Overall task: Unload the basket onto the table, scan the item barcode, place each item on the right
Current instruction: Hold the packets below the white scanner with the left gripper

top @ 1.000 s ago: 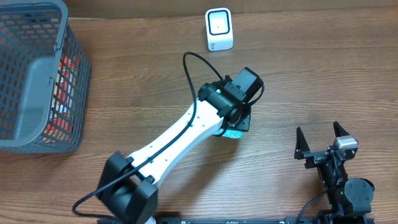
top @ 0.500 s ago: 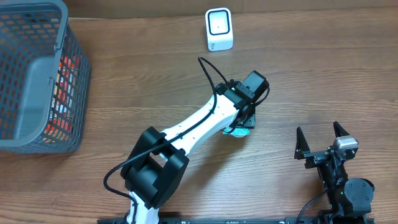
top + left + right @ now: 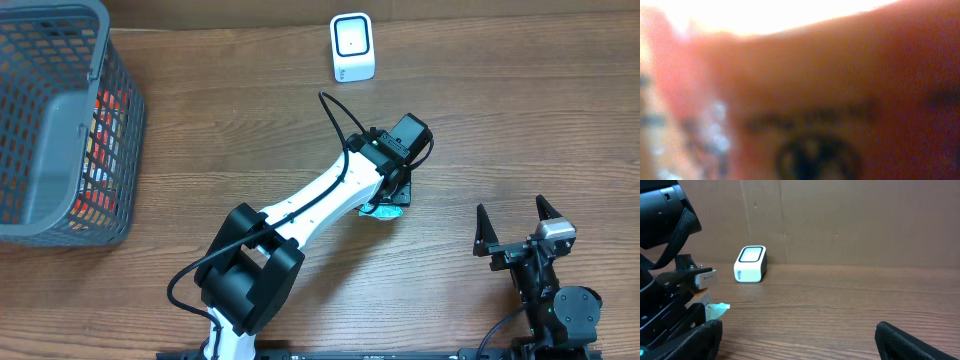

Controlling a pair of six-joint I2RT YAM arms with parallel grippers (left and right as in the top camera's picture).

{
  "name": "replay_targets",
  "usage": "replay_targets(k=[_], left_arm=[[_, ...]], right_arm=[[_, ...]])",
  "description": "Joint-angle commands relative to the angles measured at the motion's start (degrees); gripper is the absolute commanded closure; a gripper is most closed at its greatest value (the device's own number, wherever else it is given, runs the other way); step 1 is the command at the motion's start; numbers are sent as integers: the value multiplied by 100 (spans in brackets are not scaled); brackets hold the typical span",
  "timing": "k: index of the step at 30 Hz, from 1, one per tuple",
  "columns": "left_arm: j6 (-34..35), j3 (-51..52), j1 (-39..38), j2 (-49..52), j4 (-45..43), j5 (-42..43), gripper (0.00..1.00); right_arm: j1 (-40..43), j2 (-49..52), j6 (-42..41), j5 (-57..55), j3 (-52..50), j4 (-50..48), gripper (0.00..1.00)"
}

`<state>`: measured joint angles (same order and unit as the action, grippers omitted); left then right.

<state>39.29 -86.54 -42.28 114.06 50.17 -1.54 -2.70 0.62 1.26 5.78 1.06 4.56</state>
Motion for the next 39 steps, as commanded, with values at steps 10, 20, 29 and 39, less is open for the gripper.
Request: replay_targets(k=[10, 20, 29, 39], left_arm=[[-197, -79, -17, 90, 76, 149, 6], [-428, -866, -17, 87, 706, -229, 4], [-463, -1069, -17, 92, 977, -533, 10], [-461, -1045, -24, 94, 999, -450, 26]], right_arm=[[20, -46, 9, 31, -61, -22, 0], [20, -46, 9, 31, -61, -22, 0], [20, -46, 9, 31, -61, -22, 0], [20, -46, 9, 31, -61, -22, 0]])
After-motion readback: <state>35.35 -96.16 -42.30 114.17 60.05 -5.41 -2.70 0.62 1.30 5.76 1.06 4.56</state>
